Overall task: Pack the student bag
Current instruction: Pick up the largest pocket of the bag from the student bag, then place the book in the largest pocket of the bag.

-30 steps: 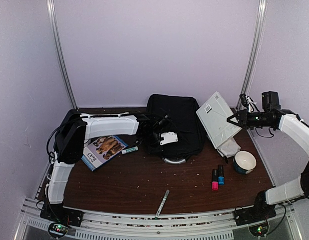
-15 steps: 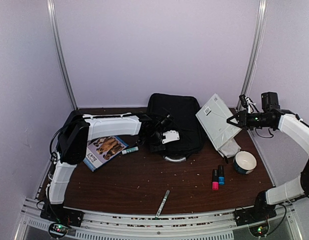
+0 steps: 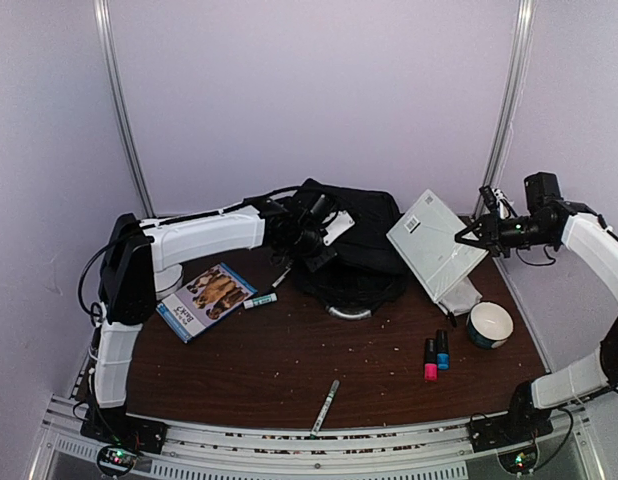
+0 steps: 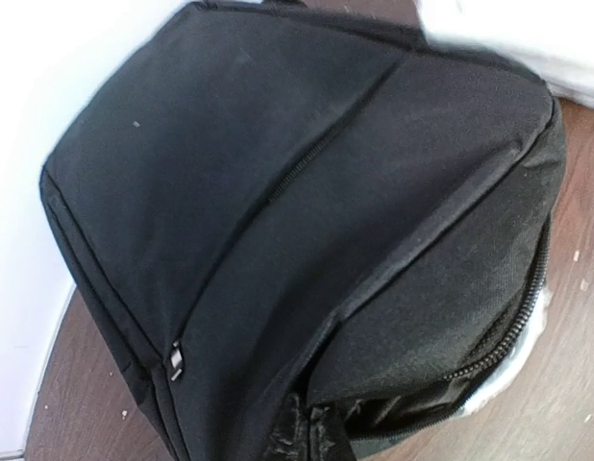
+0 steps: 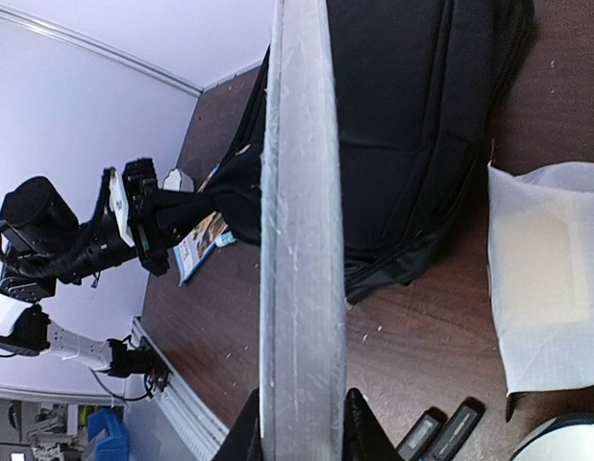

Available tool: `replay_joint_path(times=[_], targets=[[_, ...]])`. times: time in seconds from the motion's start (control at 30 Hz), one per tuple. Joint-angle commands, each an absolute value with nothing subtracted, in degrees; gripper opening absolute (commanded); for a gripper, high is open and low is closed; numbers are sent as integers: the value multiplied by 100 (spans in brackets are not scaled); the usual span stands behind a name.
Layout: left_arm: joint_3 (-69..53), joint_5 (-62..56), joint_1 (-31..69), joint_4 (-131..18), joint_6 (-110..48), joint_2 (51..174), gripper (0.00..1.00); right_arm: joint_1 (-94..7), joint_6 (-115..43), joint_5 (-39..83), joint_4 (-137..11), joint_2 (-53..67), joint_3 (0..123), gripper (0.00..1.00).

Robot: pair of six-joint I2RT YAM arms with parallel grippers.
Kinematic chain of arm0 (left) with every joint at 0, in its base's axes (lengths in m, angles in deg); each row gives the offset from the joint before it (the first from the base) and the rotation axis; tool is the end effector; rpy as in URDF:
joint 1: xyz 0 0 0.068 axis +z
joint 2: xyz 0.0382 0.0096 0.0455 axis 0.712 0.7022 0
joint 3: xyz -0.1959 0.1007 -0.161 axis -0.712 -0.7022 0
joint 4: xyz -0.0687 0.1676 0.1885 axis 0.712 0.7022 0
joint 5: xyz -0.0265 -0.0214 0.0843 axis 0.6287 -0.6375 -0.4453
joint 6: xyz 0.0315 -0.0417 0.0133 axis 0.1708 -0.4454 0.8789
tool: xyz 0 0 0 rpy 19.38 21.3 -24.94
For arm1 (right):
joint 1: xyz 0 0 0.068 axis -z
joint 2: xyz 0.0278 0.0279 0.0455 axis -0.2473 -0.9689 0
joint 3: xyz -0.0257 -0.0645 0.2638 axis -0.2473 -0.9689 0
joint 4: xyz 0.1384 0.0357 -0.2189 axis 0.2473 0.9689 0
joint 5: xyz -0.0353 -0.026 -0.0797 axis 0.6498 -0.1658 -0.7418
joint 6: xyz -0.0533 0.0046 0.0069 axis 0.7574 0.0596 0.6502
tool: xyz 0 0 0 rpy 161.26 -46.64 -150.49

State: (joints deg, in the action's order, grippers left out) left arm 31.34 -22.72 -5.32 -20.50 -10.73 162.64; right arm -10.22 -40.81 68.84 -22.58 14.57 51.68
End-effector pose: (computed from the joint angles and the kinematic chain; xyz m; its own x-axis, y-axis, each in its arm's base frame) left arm 0.3208 -0.3808 0.2512 -0.3587 0.6711 -0.6488 0.7330 0.6329 0.2493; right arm 0.2593 0.0105 0.3216 -0.8360 0.1750 -0.5201 -0.3326 0.5922 0.7339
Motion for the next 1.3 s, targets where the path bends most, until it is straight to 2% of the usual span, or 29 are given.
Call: replay_joint_path(times=[0.0, 0.27, 0.57, 0.83, 1.0, 1.1, 1.27], targets=[[3560, -2215, -464, -2735, -1898, 16017, 0, -1068, -3660, 7808, -1228, 1266, 5879, 0], [3915, -1954, -391, -3160, -2715, 16248, 0, -1226, -4839, 8523, -2292, 1809, 4399, 0], [4323, -1780, -391, -3307, -3146, 16531, 0, -1379, -5343, 8713, -2680, 2485, 3730, 0], [3895, -1668, -391, -3594, -3065, 16388, 0, -1388, -5690, 8931, -2736, 2948, 3450, 0], [4037, -1642, -395, -3692, -3225, 16284, 0, -1455, -6581, 8863, -3882, 2947, 2751, 0], [4011, -1605, -392, -3811, -3379, 16112, 0, -1607, -6607, 8623, -4151, 2683, 2930, 0], [3627, -1391, -413, -4191, -3739, 15672, 0, -1792, -6112, 8402, -3651, 1738, 3978, 0]])
